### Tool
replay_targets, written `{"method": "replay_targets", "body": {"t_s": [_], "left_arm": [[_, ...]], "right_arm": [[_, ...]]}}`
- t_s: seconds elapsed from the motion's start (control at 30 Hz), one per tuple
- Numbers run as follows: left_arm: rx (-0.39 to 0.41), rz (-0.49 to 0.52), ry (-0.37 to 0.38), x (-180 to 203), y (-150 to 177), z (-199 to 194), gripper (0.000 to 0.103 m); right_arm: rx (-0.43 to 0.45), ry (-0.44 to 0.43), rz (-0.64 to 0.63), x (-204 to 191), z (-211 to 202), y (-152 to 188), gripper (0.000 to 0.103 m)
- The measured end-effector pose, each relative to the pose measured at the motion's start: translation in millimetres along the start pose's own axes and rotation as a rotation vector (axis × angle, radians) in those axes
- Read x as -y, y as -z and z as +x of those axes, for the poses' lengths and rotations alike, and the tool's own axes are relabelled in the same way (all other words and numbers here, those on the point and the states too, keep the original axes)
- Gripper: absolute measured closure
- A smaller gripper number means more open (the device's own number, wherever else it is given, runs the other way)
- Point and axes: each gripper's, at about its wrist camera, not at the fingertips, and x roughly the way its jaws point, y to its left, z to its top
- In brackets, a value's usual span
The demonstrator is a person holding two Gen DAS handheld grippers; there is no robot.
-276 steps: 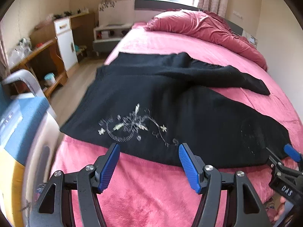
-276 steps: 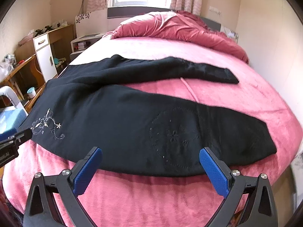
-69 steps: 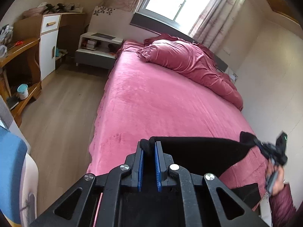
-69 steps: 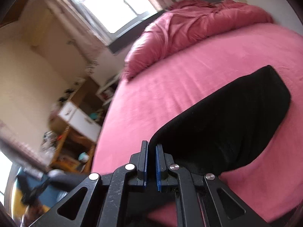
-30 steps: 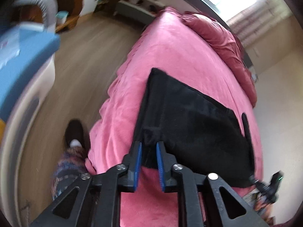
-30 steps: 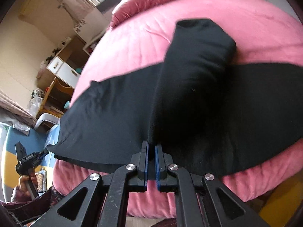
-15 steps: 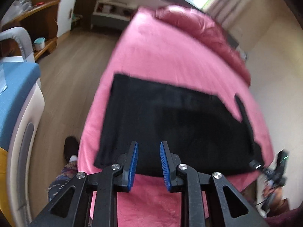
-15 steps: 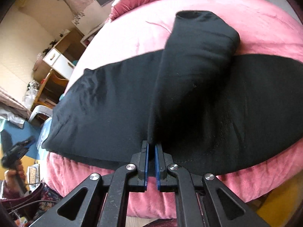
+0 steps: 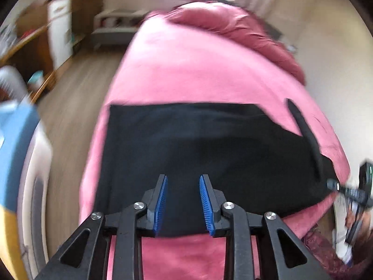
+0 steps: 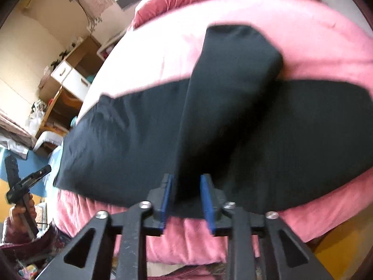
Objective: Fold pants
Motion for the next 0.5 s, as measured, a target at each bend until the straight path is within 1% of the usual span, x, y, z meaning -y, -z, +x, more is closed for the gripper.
{"method": "replay_targets", "body": {"t_s": [0.03,0.07,0.13,0.2,0.27,0.37,0.47,0.5], "left_arm": [[0.008,0.043,0.025,16,-4,4,0.072],[0.007,0.077,0.036,29,-5,9,0.072],[-0.011,0.124,0.053,50,-8,20,0.072],[-0.035,0.158,0.086,72,-9,35,0.072],[-0.059,0.191,0.109,88,-9,47,0.072],[-0.096,0.234,0.118,106,-5,63,0.072],[-0.128,0.248,0.128,115,1,77,0.072],[-0.136,0.25,0.128,111,7,75,0.072]], "right_arm": [[0.02,0.011,-0.004,-1,-6,-4,0.067],[0.044,0.027,-0.01,-2,-11,-12,0.061],[0.089,0.059,-0.017,-3,-16,-31,0.06],[0.112,0.092,-0.01,-3,-12,-51,0.06],[0.122,0.13,-0.012,-5,-1,-73,0.06],[0.116,0.153,-0.015,-10,23,-108,0.06],[0.106,0.184,-0.008,-15,50,-146,0.06],[0.1,0.197,-0.003,-16,61,-157,0.06]]}}
